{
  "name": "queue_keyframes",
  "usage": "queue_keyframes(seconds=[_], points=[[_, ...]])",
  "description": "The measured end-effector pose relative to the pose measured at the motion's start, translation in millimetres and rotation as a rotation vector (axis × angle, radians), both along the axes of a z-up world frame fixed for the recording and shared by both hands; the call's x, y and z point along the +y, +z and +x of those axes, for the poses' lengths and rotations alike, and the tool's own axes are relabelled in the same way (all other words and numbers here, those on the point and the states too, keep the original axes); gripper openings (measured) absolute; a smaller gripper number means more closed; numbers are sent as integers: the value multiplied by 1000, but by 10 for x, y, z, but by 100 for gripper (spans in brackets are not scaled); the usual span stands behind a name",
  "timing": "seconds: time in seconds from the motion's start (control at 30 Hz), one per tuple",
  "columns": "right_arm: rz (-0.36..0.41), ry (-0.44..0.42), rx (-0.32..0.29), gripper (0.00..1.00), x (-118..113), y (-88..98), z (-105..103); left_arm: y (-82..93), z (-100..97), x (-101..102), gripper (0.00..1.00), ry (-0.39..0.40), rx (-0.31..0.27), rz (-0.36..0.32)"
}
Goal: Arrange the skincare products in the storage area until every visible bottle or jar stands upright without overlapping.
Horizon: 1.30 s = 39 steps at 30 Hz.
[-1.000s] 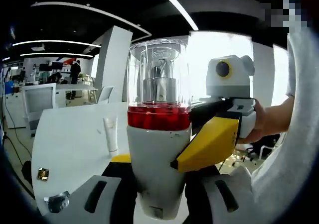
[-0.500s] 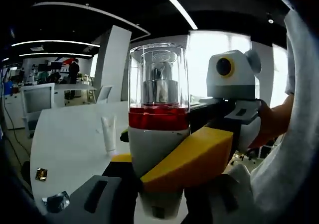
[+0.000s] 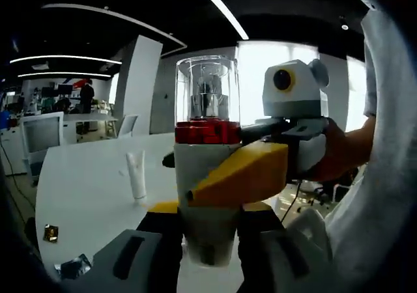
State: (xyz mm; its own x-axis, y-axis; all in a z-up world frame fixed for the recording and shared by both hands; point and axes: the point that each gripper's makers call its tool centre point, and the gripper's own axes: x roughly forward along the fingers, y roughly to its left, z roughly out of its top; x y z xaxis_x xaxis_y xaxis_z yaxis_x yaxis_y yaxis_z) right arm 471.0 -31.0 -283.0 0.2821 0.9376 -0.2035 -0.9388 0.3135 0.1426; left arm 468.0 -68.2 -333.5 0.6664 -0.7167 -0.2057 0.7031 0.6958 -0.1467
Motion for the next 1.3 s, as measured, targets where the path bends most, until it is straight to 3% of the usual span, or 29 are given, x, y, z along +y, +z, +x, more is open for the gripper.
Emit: queue_keyframes(seconds=[0.13, 0.2, 0.3, 0.47, 0.57, 0.73, 0.87, 1.1, 1.3], points=[[0, -39, -24, 29, -107, 71, 166, -163, -40, 143, 26, -18, 35, 74], [0, -55, -28, 29, -176, 93, 238, -207, -26, 283, 26, 12, 52, 86], [-5, -81, -33, 29, -282, 94, 322, -259, 9, 578, 20, 88, 72, 98], [-13, -125, -24, 29, -454, 46, 416, -431, -12, 1042, 24, 226, 142, 96], [-21, -143, -18, 29, -526, 11, 450, -561, -88, 1197, 23, 267, 175, 95], [-31, -165, -11, 29, -609, -31, 501, -906, -294, 1235, 24, 276, 249, 147], [-37, -178, -10, 29, -649, -47, 547, -1186, -466, 1166, 22, 253, 287, 251], [-51, -208, -13, 29, -745, -91, 693, -1363, -535, 1176, 20, 282, 263, 336], [-86, -232, -18, 29, -836, -178, 866, -1481, -563, 1283, 20, 348, 296, 321]])
